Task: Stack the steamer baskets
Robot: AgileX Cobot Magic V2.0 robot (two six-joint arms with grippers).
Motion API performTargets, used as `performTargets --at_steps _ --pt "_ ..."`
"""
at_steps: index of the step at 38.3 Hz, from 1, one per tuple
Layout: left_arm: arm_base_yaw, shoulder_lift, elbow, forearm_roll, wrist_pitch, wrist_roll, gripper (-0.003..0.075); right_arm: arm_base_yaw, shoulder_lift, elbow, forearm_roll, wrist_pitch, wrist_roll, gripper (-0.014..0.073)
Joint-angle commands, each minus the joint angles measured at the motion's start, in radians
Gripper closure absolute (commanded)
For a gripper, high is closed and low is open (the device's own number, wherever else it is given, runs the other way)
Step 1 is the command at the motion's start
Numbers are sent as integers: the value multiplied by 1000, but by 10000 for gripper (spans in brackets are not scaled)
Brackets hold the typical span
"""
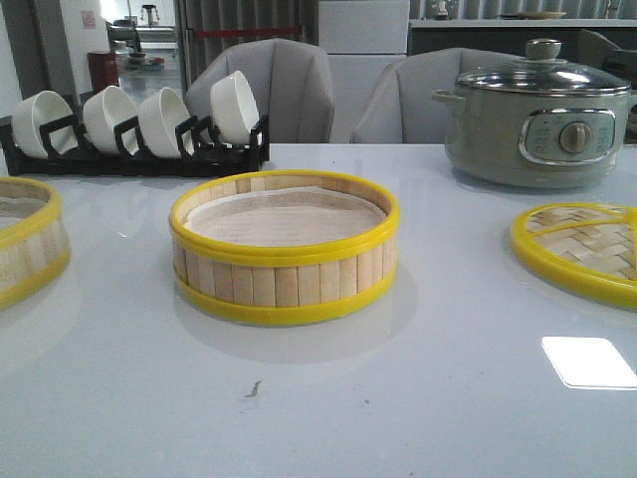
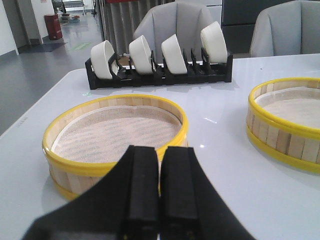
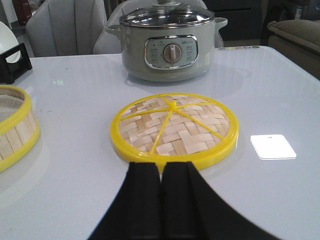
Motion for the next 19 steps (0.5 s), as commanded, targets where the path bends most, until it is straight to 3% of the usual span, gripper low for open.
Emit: performTargets --at_steps 1,12,19 --pt "1 -14 1 1 -87 -6 633 -4 -20 -15 0 -89 -4 547" --pt "-1 -4 -22 27 -98 -4 633 -4 -20 -15 0 -89 -4 547" --pt "-1 164 -230 16 -9 -4 633 -4 -20 -15 0 -89 -4 547"
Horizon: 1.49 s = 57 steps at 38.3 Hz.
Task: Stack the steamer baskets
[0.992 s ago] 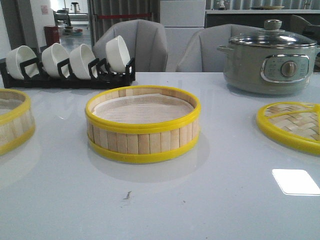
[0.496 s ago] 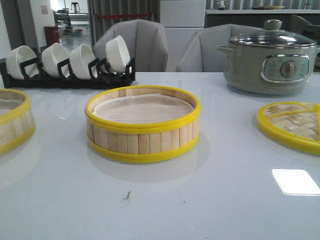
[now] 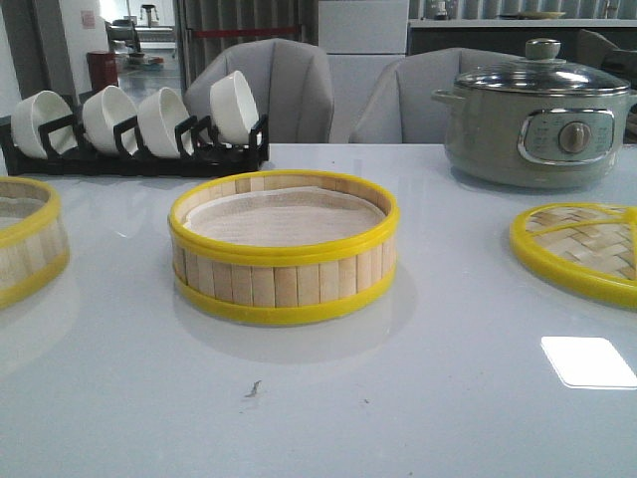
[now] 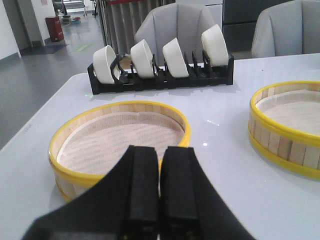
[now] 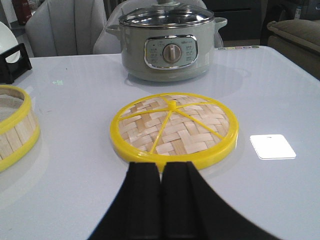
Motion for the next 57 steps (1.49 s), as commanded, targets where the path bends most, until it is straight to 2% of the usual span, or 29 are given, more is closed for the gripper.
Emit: performTargets --at_steps 1,11,14,18,24,33,38,49,57 --pt "-1 125 -181 -2 -30 -4 633 -4 -20 -15 0 -89 -4 547" --pt "-7 570 -710 69 317 -4 633 -4 -20 -15 0 -89 -4 547" --pt "-7 672 -819 71 386 -4 633 -4 -20 -15 0 -89 -4 547" --pt "-7 779 -900 71 413 -4 633 -4 -20 -15 0 -89 -4 547" --pt "-7 850 -920 53 419 -4 633 -4 -20 -15 0 -89 -4 547" --pt "-14 850 -918 28 398 50 633 -4 -20 -15 0 -89 -4 547" --pt "-14 855 -918 -97 378 48 633 -4 -20 -15 0 -89 -4 547" --pt "-14 858 -918 -97 311 48 633 -4 -20 -15 0 -89 -4 547" --pt "-14 858 -918 -43 264 48 633 -4 -20 -15 0 -89 -4 547"
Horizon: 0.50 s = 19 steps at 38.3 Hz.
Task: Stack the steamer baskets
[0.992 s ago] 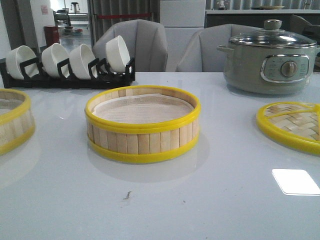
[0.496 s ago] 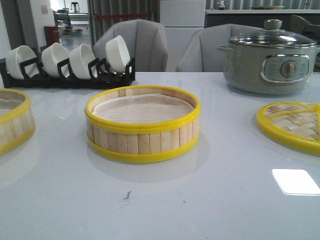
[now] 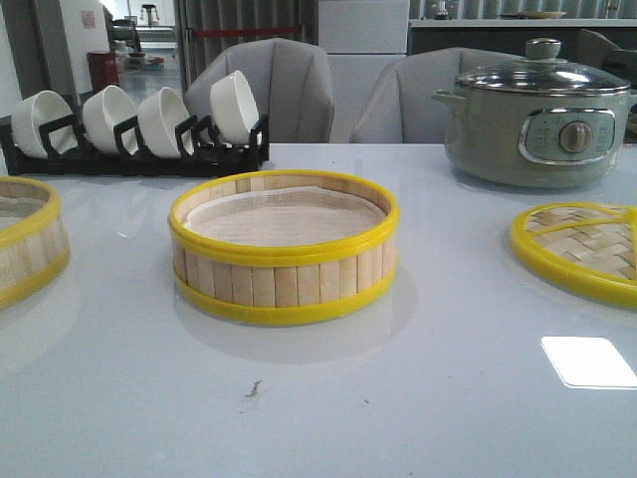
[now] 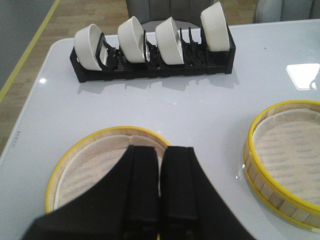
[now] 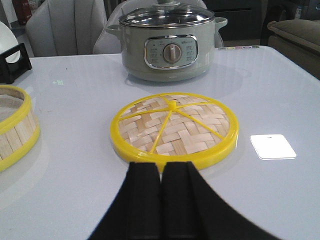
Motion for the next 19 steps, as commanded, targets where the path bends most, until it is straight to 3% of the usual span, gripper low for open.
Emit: performTargets --at_steps 1,8,14,17,19 --pt "-5 -8 -34 25 -98 2 633 -4 -20 -15 0 -89 -4 547" --pt "-5 -8 -34 33 -99 2 633 -6 -20 -16 -70 -128 -21 547" --pt "-5 -8 -34 54 -97 2 633 -6 -20 -16 -103 -273 -21 547" --pt "-5 -8 -34 54 -96 2 633 -4 -20 -26 -97 -387 52 547" --pt "-5 -8 -34 54 -93 2 633 -4 -20 -61 -98 -368 65 547"
